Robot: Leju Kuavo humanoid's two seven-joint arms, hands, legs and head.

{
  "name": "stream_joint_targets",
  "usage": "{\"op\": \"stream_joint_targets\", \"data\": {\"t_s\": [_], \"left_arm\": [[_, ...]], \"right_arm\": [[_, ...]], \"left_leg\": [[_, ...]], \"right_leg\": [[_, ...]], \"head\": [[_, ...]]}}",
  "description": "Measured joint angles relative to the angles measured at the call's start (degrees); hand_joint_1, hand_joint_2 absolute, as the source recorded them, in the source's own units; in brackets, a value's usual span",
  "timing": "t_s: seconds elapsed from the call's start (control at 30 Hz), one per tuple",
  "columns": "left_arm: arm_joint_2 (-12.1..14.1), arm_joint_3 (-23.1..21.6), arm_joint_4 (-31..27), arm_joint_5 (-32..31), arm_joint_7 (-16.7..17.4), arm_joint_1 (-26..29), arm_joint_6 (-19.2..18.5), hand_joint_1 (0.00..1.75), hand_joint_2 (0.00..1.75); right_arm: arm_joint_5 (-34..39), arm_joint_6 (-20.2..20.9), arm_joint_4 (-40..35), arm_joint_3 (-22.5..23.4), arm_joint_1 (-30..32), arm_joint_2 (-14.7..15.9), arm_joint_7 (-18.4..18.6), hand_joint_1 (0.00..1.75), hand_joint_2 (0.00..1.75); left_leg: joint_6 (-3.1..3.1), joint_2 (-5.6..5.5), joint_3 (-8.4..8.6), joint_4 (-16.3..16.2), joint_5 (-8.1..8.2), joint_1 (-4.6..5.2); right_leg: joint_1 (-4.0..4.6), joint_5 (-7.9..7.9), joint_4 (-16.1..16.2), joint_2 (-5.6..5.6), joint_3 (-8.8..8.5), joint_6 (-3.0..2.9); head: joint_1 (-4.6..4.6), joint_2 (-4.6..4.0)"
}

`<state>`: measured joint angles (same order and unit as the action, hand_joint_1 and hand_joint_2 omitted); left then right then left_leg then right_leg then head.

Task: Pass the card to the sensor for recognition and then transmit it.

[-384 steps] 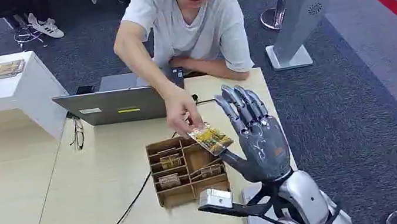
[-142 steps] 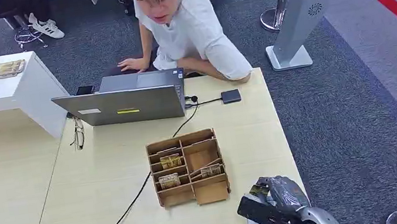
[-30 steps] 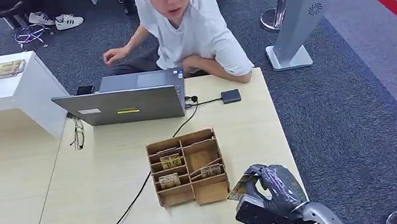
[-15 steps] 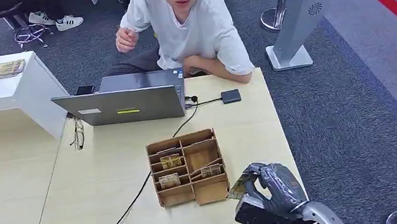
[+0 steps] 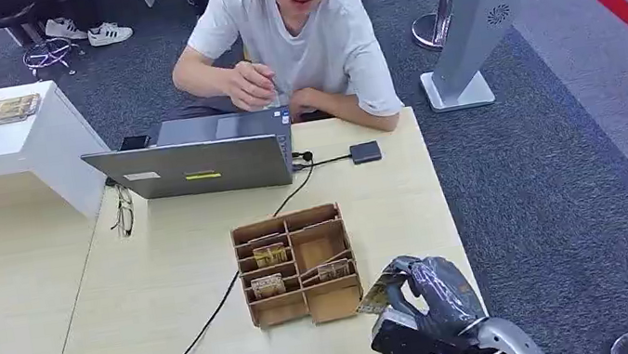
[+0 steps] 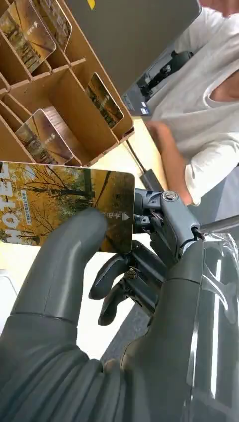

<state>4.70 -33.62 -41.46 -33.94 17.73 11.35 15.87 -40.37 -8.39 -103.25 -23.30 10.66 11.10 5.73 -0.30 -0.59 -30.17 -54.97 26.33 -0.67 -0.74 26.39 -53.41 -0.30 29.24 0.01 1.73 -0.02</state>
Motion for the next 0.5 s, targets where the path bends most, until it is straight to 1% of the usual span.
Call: {"op": "stream_joint_targets", "data": {"t_s": [0.5], "left_arm": [[-0.4, 0.7, -0.1, -0.8, -0.2, 0.3, -0.4, 0.00, 0.00]], "right_arm": [[-0.1, 0.0, -0.9, 0.0, -0.1, -0.3, -0.6, 1.75, 1.75]], "left_leg": [[0.00, 0.00, 0.00, 0.0, 0.00, 0.00]], "right_leg": [[0.00, 0.00, 0.0, 0.00, 0.00, 0.00]], "head": [[0.00, 0.00]]}}
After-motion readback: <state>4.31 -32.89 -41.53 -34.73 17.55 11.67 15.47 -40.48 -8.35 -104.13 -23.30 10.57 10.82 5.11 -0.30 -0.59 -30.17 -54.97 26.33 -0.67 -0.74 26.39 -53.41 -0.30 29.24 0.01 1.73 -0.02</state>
